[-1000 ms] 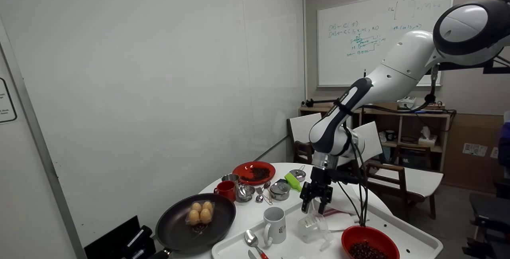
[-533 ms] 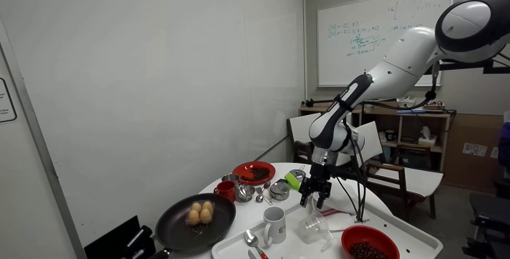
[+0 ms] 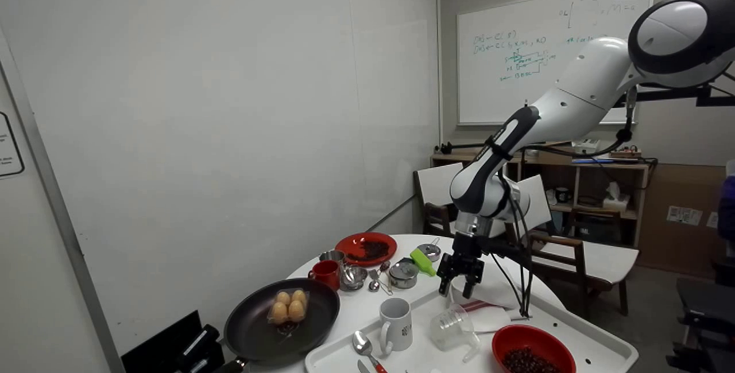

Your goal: Put the mug on the left side of the sharpie

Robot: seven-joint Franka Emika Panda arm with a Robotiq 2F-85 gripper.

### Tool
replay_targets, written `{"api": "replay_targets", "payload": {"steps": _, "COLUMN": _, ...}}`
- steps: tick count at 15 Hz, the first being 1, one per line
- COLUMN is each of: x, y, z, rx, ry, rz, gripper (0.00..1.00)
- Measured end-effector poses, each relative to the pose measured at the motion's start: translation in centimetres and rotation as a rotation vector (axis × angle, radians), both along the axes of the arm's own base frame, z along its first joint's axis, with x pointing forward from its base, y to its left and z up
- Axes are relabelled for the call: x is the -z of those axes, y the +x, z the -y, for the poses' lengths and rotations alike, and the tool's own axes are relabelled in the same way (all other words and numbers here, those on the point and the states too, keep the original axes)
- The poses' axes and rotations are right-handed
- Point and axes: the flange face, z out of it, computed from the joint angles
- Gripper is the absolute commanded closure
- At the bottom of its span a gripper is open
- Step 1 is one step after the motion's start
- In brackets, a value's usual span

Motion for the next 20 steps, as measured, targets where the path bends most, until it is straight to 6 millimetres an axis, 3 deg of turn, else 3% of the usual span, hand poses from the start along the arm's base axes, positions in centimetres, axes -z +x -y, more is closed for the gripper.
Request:
{"api": "replay_targets", "payload": {"steps": 1, "x": 0.2, "y": -0.2, "z": 0.1, "rx": 0.001, "ry": 0.0, "rz": -0.006, "gripper": 0.0}}
{"api": "replay_targets", "payload": {"steps": 3, "x": 0.7, "y": -0.5, "z": -0.1, "rx": -0.002, "ry": 0.005, "rz": -0.016, "gripper": 0.26}}
{"api": "replay_targets", "payload": {"steps": 10, "x": 0.9, "y": 0.2, "z": -3.5, "rx": -0.061, "ry": 0.015, "rz": -0.017, "gripper": 0.8}}
{"api": "replay_targets", "payload": {"steps": 11, "x": 0.8, "y": 0.4, "z": -3.9, "rx": -0.068, "ry": 0.015, "rz": -0.015, "gripper": 0.38}}
{"api": "replay_targets", "payload": {"steps": 13, "x": 0.8, "y": 0.6, "z": -4.4, "rx": -0.077, "ry": 0.014, "rz": -0.012, "gripper": 0.41}}
{"api": "replay_targets", "payload": {"steps": 18, "x": 1.4, "y": 0.4, "z": -4.4, "rx": -0.076, "ry": 0.019, "rz": -0.021, "gripper": 0.06}}
{"api": "replay_targets", "payload": {"steps": 20, "x": 1.9, "y": 0.2, "z": -4.6, "rx": -0.077, "ry": 0.025, "rz": -0.029, "gripper": 0.0}}
